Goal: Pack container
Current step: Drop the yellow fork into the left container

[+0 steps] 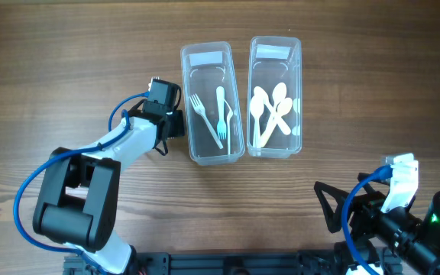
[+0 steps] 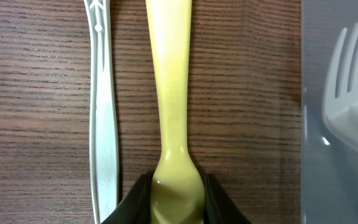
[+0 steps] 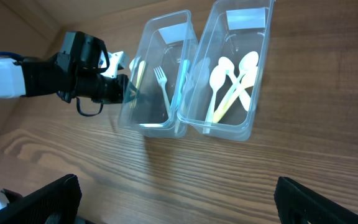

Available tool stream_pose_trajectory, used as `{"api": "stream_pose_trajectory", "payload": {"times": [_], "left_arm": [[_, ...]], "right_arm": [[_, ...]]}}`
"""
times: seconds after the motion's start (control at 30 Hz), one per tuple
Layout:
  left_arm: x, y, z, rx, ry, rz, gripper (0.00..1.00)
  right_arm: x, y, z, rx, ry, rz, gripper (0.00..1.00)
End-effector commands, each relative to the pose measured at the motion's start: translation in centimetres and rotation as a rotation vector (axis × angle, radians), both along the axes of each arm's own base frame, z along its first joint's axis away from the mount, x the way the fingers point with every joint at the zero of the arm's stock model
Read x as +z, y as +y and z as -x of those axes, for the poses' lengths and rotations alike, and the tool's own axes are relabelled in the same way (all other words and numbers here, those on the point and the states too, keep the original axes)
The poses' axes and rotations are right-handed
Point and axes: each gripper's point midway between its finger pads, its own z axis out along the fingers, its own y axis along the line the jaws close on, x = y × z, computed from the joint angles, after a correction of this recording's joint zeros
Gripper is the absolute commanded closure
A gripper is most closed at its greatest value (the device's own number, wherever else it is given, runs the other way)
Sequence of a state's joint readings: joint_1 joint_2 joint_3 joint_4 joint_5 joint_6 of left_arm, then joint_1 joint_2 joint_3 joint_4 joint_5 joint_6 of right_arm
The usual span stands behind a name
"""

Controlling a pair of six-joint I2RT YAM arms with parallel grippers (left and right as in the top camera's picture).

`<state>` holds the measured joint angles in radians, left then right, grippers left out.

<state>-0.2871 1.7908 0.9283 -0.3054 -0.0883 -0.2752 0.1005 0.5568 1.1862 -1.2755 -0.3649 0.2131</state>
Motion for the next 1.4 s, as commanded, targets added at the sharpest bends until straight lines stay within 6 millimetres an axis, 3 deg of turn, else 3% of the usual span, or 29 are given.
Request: {"api": "stream_pose_trajectory", "payload": {"times": [0.0,0.07,0.23,0.37,0.43,0.5,0.6,0.77,0.8,0.83,0.87,0.9,1.0,1.1,1.17,1.23,1.37], "left_arm": [[1.1,0.1,0.3,0.052,-0.013,0.025,0.96],[3.6,0.4,-0.5,0.086,-0.076,0.030,0.96],[12.8,1.7,-0.9,0.147,-0.308,0.026,0.96],[19.3,-2.4,0.8,0.011,-0.449,0.186,0.96],[20.8,-4.2,1.7,-0.043,-0.482,0.225,0.96],[20.5,-5.7,2.3,-0.075,-0.465,0.237,0.96],[18.3,-7.3,2.4,-0.071,-0.400,0.249,0.96],[13.0,-10.2,2.1,-0.107,-0.258,0.278,0.96],[12.7,-10.4,1.9,-0.109,-0.254,0.281,0.58],[12.7,-10.5,1.8,-0.109,-0.259,0.284,0.13],[13.1,-10.5,1.6,-0.110,-0.272,0.290,0.00],[14.0,-10.5,1.5,-0.109,-0.295,0.297,0.00],[17.5,-8.8,1.3,-0.062,-0.399,0.277,0.00],[21.3,-4.0,1.5,0.078,-0.532,0.158,0.00],[22.1,-1.3,1.7,0.138,-0.556,0.101,0.00],[21.2,2.0,1.2,0.198,-0.516,0.061,0.00],[17.0,4.4,-0.9,0.123,-0.392,0.052,0.01]], "right_arm": [[0.2,-0.1,0.0,-0.011,-0.005,-0.004,0.00],[0.2,-0.1,0.0,-0.012,-0.005,-0.005,0.00],[0.2,-0.1,0.0,-0.012,-0.005,-0.004,0.00],[0.2,-0.1,0.0,-0.011,-0.005,-0.004,0.00],[0.2,-0.1,0.0,-0.012,-0.005,-0.004,0.00],[0.2,-0.1,0.0,-0.011,-0.005,-0.004,0.00],[0.2,-0.1,0.0,-0.012,-0.005,-0.004,0.00],[0.2,-0.1,0.0,-0.012,-0.005,-0.004,0.00],[0.2,-0.1,0.0,-0.012,-0.005,-0.004,0.00],[0.2,-0.1,0.0,-0.012,-0.005,-0.004,0.00],[0.2,-0.1,0.0,-0.012,-0.005,-0.004,0.00],[0.2,-0.1,0.0,-0.011,-0.005,-0.004,0.00],[0.2,-0.1,0.0,-0.012,-0.005,-0.004,0.00],[0.2,-0.1,0.0,-0.012,-0.005,-0.004,0.00],[0.2,-0.1,0.0,-0.012,-0.005,-0.004,0.00],[0.2,-0.1,0.0,-0.012,-0.005,-0.004,0.00],[0.2,-0.1,0.0,-0.011,-0.005,-0.004,0.00]]}}
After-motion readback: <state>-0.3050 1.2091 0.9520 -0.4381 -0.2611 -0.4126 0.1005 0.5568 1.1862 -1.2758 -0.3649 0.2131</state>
